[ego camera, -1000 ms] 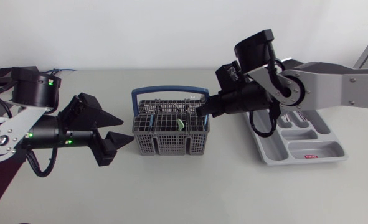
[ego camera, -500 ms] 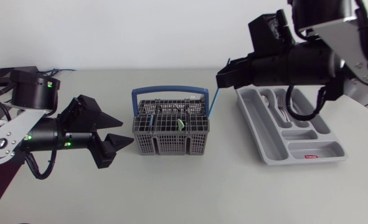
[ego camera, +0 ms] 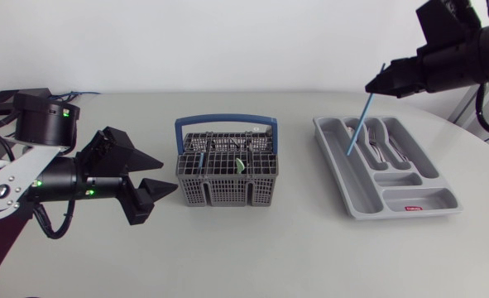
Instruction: Unload the cutlery basket into the drawer organizer.
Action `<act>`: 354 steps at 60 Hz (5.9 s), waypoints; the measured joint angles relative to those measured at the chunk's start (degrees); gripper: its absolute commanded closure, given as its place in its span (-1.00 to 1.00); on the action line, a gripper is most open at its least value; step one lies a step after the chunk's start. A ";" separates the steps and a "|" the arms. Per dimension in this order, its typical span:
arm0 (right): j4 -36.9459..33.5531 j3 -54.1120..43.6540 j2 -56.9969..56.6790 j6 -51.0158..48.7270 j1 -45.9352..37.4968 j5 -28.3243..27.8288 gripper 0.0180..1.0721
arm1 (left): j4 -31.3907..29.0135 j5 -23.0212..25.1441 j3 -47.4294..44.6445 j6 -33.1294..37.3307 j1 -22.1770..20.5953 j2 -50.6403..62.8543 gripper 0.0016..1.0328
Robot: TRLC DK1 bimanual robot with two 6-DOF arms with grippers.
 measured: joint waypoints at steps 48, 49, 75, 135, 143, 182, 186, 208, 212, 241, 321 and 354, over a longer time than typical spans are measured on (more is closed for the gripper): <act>3.67 2.27 30.53 -3.93 -9.73 -0.35 0.66 | -0.07 0.00 0.00 0.04 -0.37 -0.11 -0.87; 4.17 2.49 30.93 -3.76 -9.68 -0.35 0.61 | -0.04 0.00 0.00 0.07 -0.37 -0.15 -0.87; 12.57 4.92 34.91 -1.81 -8.66 3.80 -0.61 | -0.04 0.00 0.00 0.90 -0.37 -0.15 -0.87; 23.71 -26.95 5.27 -4.04 13.14 0.72 -0.61 | 28.70 0.00 -4.37 9.75 -4.33 10.91 -0.59; 25.99 -30.60 3.50 -5.11 20.11 0.70 -0.61 | 28.83 0.02 -4.13 10.51 -4.79 12.68 -0.46; 29.44 -33.42 2.62 -5.53 29.62 0.72 -0.61 | 31.41 2.43 -1.51 11.39 -5.29 16.04 0.57; 29.44 -33.42 2.62 -5.53 29.62 0.72 -0.61 | 31.34 3.23 -1.46 11.39 -5.29 16.04 0.63; 29.44 -33.42 2.62 -5.53 29.81 0.72 -0.61 | 31.32 4.90 -0.76 11.39 -4.72 15.91 0.71; 29.46 -33.42 2.62 -5.51 30.03 0.72 -0.61 | 30.99 5.03 -0.76 11.39 -4.59 15.10 0.71; 29.22 -33.42 -2.21 -5.51 32.98 1.99 -0.61 | 24.70 7.98 -0.35 10.23 -2.93 2.25 0.71; 29.31 -32.83 -9.64 -5.05 37.48 -1.25 -0.45 | 12.00 29.00 10.58 -18.75 -7.13 1.07 0.70; 31.47 -29.46 -4.11 -3.74 34.38 -6.88 0.57 | 12.02 30.40 14.71 -20.22 -10.38 6.95 0.70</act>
